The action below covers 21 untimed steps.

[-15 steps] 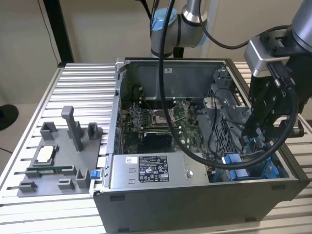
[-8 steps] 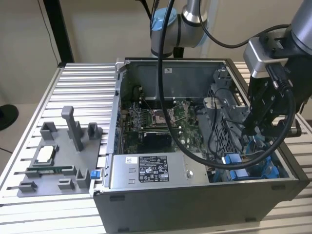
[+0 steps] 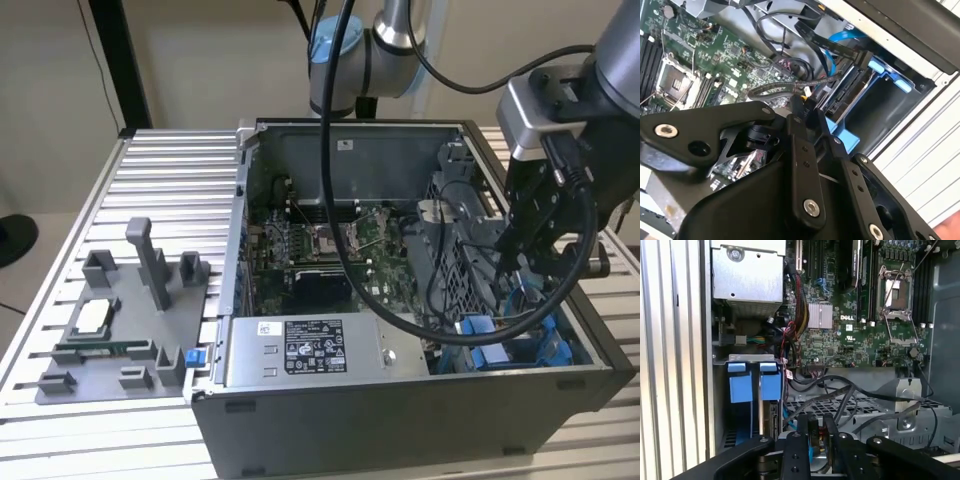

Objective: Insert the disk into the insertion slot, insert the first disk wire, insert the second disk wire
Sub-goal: 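Insert the first disk wire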

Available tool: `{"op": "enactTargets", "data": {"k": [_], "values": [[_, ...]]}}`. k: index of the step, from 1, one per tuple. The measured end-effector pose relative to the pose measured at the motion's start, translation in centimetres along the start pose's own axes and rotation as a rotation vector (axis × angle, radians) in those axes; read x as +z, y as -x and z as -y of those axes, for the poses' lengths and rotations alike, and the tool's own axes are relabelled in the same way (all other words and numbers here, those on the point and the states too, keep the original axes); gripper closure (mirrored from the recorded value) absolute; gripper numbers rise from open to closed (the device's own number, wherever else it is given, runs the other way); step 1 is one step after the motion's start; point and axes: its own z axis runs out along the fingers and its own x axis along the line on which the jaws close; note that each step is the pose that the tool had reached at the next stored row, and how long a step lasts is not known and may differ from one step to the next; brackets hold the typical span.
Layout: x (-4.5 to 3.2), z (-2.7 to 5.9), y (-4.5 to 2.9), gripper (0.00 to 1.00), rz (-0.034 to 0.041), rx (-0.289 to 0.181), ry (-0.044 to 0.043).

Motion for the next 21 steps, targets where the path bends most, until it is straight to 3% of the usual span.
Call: {"op": "enactTargets", "data": {"k": [13, 21], "values": [[-0.25, 0.42, 0.02, 0.00, 0.0035, -0.009, 0.0066], [-0.34, 0.50, -0.48, 0.00, 0.0038, -0.022, 0.0106]]}}
